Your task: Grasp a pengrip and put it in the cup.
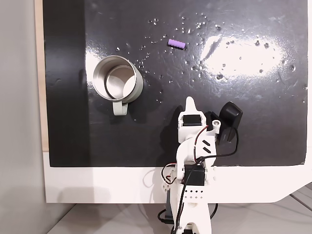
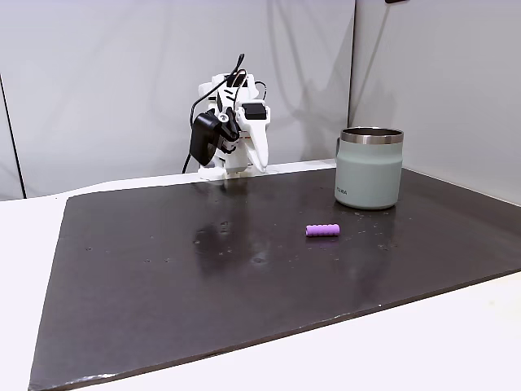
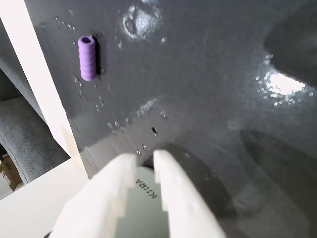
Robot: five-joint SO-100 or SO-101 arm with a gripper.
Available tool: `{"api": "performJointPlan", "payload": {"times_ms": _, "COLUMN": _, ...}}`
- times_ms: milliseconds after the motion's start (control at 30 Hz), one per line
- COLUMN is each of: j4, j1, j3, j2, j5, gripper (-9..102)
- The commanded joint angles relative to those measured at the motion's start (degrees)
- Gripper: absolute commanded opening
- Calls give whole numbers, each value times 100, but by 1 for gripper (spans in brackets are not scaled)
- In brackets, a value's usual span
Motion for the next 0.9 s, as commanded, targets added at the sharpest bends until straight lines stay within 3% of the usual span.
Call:
{"api": "performJointPlan", "payload": {"times_ms": 0, "j4": -132, "j1": 18, "j3": -35, "j2": 44, "j5": -88, "gripper": 0}}
{"api": "performJointPlan", "payload": {"times_ms": 400, "j4": -35, "j1": 53, "j3": -88, "j2": 44, "j5": 70, "gripper": 0}}
{"api": "performJointPlan", "payload": {"times_ms": 567, "j4": 343, "j1": 202, "j3": -800, "j2": -70, "j5": -18, "gripper": 0}}
{"api": "performJointPlan", "payload": {"times_ms": 867, "j4": 589, "j1": 123, "j3": -3454, "j2": -2821, "j5": 44, "gripper": 0}}
